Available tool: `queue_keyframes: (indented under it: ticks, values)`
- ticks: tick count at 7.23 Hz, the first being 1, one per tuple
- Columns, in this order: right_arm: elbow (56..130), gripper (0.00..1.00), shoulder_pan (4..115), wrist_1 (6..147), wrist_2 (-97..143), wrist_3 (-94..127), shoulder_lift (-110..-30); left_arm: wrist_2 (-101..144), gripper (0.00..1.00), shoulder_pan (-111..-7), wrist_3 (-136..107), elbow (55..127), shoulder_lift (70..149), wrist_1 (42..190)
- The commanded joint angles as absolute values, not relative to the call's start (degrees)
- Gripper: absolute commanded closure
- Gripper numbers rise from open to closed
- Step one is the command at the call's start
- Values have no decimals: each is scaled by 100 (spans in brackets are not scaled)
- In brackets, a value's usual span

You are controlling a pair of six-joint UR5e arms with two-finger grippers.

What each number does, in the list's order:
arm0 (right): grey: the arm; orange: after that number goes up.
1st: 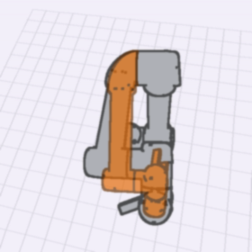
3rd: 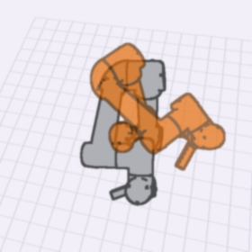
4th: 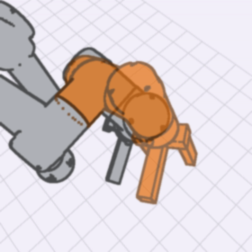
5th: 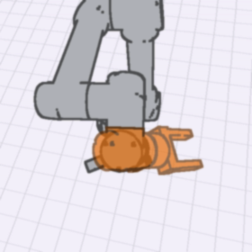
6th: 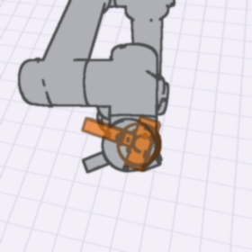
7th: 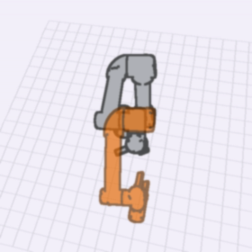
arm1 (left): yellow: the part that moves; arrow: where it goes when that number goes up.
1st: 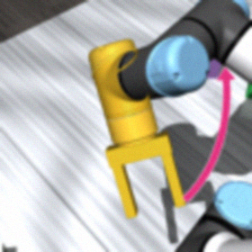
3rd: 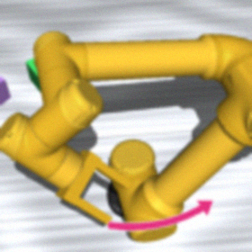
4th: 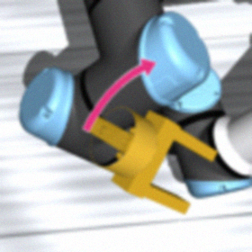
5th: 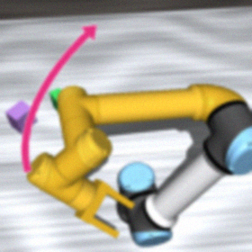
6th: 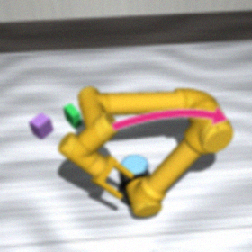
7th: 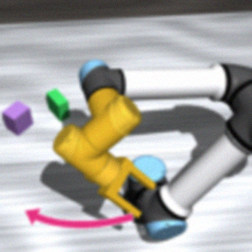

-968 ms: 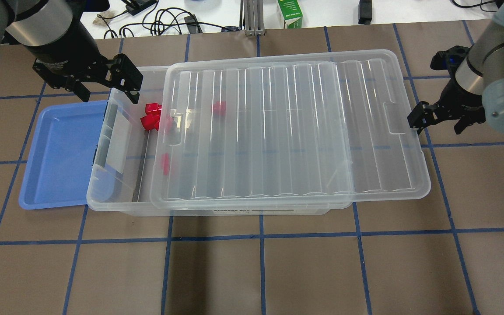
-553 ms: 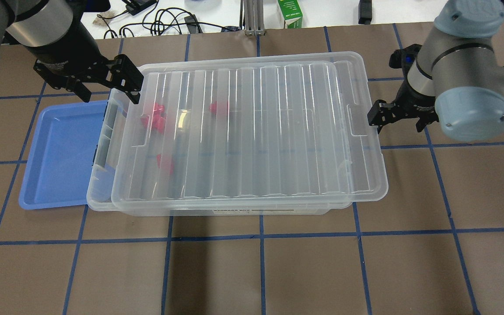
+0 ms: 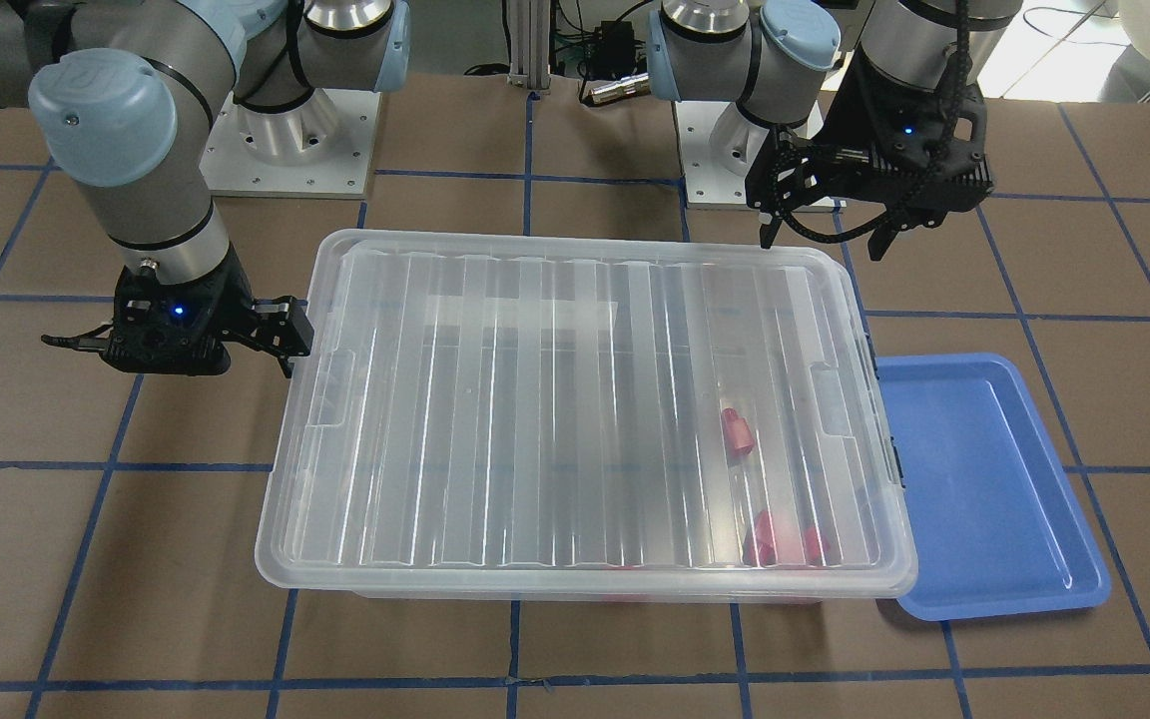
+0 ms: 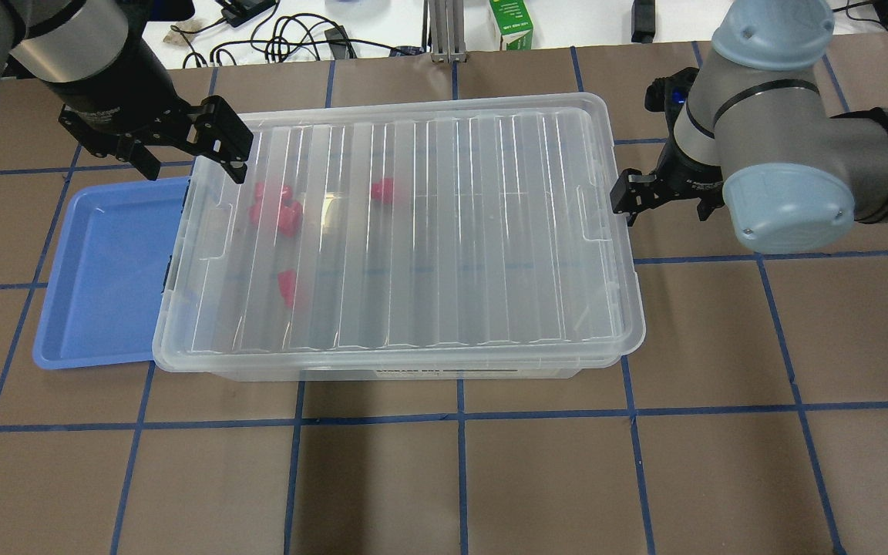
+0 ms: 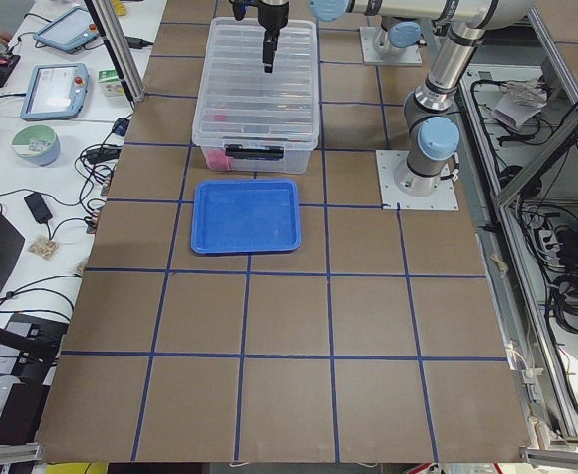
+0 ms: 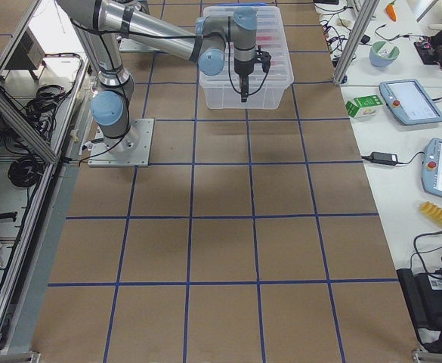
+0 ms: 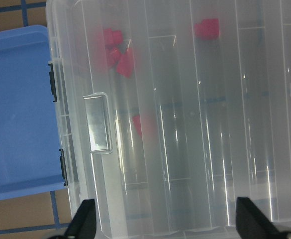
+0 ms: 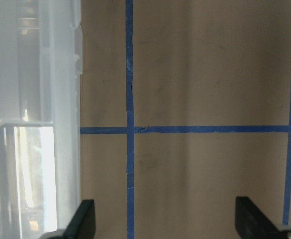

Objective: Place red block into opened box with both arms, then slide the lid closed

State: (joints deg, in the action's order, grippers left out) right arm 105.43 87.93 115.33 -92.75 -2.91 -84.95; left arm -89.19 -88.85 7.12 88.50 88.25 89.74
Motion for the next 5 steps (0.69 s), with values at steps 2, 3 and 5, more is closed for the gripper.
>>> queue_keyframes:
  ticks: [2,3,5]
  values:
    - [9340,0,8937,9923,-9229,-185,-8971,-8921,0,-8877,712,8851,8824,8974]
    - [8838,0,9156,9227,-9002,-19,-9130,-8921,0,-8886,712,8851,8824,8974]
    - [8857,0,9474,9079,-8930,0,-9141,-8999,0,-8886,695,8842,8816,8974]
